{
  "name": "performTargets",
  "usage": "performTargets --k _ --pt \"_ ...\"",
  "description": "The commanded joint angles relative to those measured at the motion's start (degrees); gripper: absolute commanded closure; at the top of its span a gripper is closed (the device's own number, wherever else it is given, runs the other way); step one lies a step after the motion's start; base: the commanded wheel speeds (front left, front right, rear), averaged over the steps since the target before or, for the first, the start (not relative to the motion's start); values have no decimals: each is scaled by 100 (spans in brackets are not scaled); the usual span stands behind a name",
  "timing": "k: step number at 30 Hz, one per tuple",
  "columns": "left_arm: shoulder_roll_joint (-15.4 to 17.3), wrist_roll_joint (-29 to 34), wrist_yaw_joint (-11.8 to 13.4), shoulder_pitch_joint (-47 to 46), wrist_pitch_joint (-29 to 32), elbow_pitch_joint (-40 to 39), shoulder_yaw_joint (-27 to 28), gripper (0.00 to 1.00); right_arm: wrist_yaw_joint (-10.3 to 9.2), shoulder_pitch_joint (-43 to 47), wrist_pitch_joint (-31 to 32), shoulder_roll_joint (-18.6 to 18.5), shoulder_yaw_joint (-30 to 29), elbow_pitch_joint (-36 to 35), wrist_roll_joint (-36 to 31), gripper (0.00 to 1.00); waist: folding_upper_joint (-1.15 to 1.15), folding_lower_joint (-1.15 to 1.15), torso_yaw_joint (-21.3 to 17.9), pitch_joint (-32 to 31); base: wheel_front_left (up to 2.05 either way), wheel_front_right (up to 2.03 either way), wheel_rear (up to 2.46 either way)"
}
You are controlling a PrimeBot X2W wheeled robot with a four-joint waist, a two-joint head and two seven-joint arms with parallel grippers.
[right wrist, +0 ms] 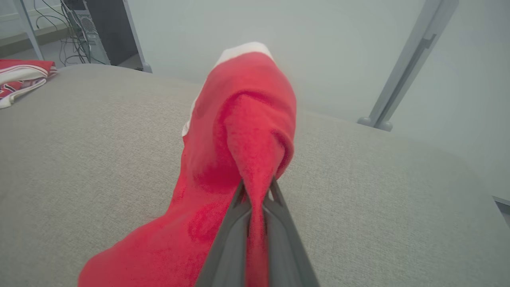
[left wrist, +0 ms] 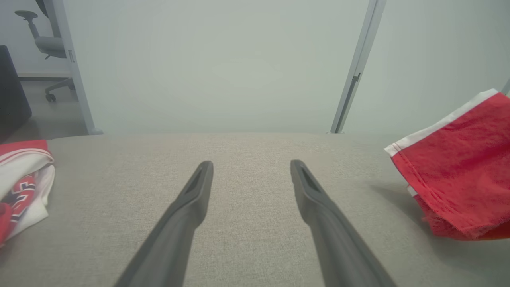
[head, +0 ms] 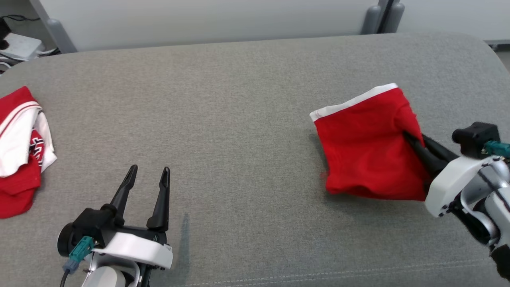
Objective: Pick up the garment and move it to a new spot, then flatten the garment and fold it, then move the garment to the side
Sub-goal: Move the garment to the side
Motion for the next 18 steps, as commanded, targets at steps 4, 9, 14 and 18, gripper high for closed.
performTargets --k 4,9,14,18 --pt "64 118 -100 -486 -74 -189 143 0 -17 -451 95 -320 110 196 185 100 0 0 -312 327 0 0 0" --pt "126 216 -222 -833 -60 -240 19 0 -17 -991 33 -520 263 924 368 100 0 0 -481 804 0 0 0" --pt "219 313 -338 -1262 5 -392 -98 0 -17 -1596 -200 -860 203 2009 79 100 0 0 -494 1380 0 0 0" --pt "284 369 -394 -1516 65 -534 -168 0 -17 -2012 -460 -926 92 2712 -204 100 0 0 -484 1784 0 0 0"
